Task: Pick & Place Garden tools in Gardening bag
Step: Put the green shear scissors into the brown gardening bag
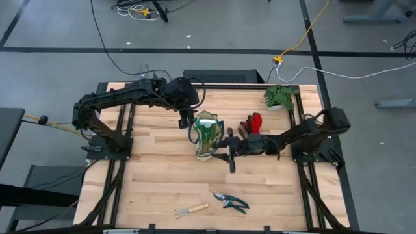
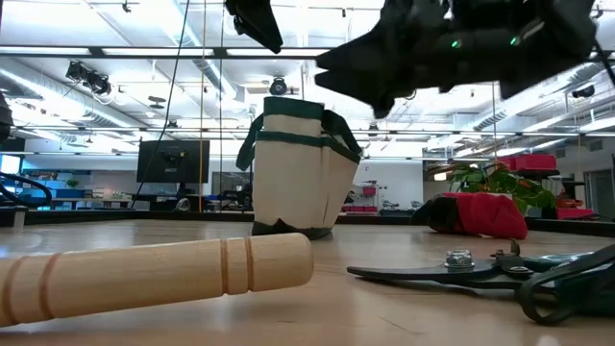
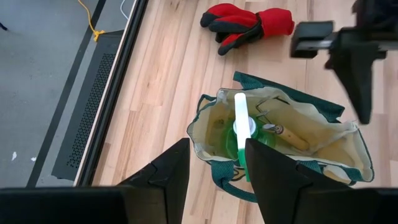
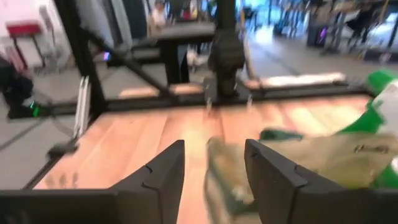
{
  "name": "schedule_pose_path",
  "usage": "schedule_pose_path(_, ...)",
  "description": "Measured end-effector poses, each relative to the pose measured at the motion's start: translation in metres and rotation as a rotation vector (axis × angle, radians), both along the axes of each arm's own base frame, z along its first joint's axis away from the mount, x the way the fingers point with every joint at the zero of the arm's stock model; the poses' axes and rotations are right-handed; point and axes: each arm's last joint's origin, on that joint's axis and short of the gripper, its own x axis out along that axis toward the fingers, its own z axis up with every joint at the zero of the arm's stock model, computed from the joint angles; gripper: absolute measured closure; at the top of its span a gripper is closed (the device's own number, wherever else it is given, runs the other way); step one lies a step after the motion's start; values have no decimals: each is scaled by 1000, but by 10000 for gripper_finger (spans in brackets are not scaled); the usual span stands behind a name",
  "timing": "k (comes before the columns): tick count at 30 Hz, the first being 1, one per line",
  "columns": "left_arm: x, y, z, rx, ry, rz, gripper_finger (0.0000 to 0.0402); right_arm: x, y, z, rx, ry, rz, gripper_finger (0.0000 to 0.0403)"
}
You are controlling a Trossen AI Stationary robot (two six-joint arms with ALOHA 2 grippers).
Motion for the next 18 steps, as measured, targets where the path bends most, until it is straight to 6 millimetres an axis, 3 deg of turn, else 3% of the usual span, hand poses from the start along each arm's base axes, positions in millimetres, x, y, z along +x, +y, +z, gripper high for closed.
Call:
schedule_pose_path(7, 0, 0, 0, 0, 0, 0, 239, -15, 11, 24, 58, 149, 29, 239)
schedule_pose_path(18, 0, 0, 0, 0, -1, 0, 239, -14, 41, 55, 91, 610, 85, 239)
